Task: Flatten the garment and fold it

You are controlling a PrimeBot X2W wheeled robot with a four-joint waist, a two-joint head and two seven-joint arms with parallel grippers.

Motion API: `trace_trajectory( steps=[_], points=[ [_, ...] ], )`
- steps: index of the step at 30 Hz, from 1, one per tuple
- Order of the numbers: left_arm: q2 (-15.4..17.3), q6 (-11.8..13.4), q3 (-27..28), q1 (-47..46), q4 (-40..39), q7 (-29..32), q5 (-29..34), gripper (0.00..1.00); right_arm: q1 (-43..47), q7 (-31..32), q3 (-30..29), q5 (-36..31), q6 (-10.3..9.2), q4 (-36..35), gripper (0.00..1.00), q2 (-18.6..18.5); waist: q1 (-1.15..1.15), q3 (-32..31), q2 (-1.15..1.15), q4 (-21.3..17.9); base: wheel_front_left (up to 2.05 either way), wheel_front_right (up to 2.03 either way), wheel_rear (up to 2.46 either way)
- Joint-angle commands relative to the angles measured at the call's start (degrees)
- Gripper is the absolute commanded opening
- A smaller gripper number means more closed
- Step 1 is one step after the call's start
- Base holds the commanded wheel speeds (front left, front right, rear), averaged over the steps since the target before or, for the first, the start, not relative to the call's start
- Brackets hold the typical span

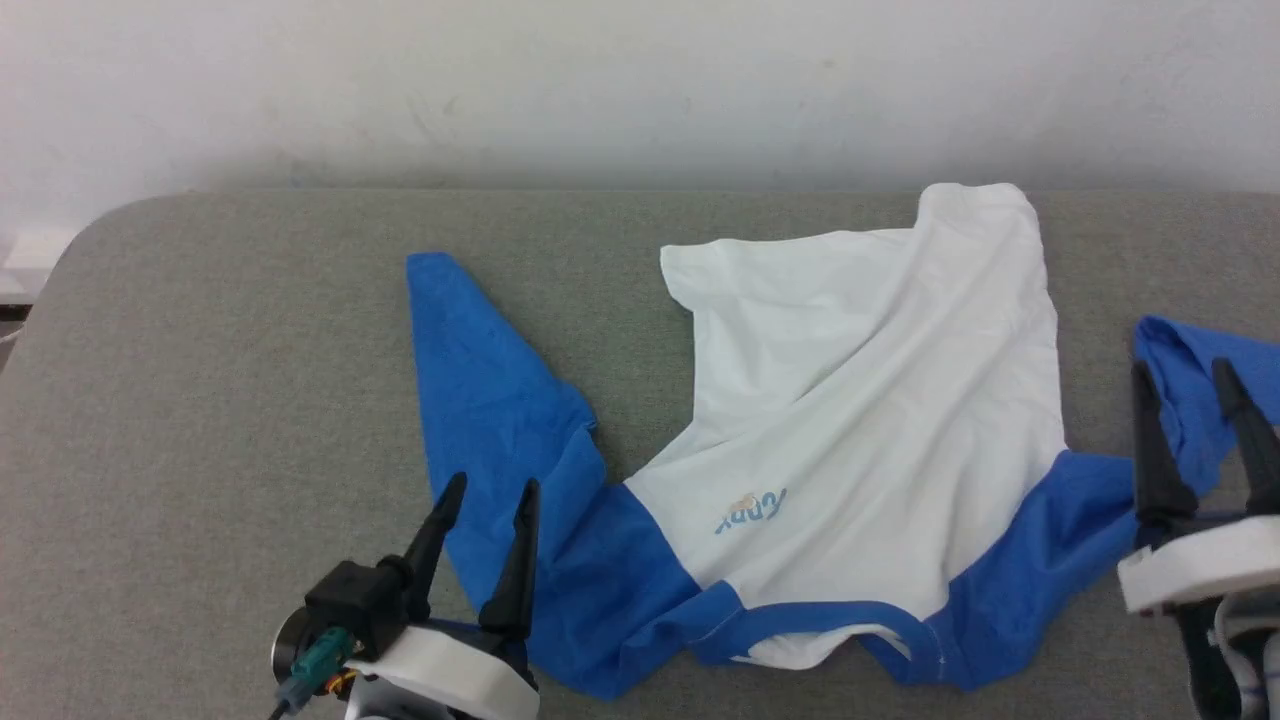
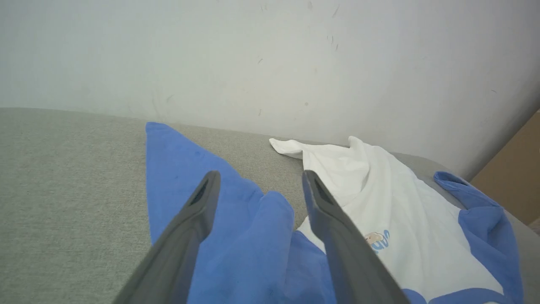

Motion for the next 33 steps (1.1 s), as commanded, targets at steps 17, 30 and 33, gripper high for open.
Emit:
trace_trajectory(
  steps=[17,30,33],
  points=[
    [13.54,-6.4,-18.67,-1.04,-5.42,24.69,1.76,1.0,10.73,5.66,-5.88,-0.49,-0.12,-9.62,1.0,9.76,0.01,0.97,0.0,-4.04,0.0,0.0,0.0],
    [12.33,-4.65,-21.15,-6.99,0.34,24.48,6.03,1.0,9.76,6.63,-5.52,0.09,-0.12,-8.75,1.0,10.33,0.01,4.13,0.0,-5.02,0.0,0.0,0.0],
    [11.59,-4.95,-21.95,-7.78,0.98,23.56,5.84,1.0,9.58,6.65,-5.48,0.26,-0.12,-8.36,1.0,10.37,0.01,4.41,0.0,-5.08,0.0,0.0,0.0]
  ],
)
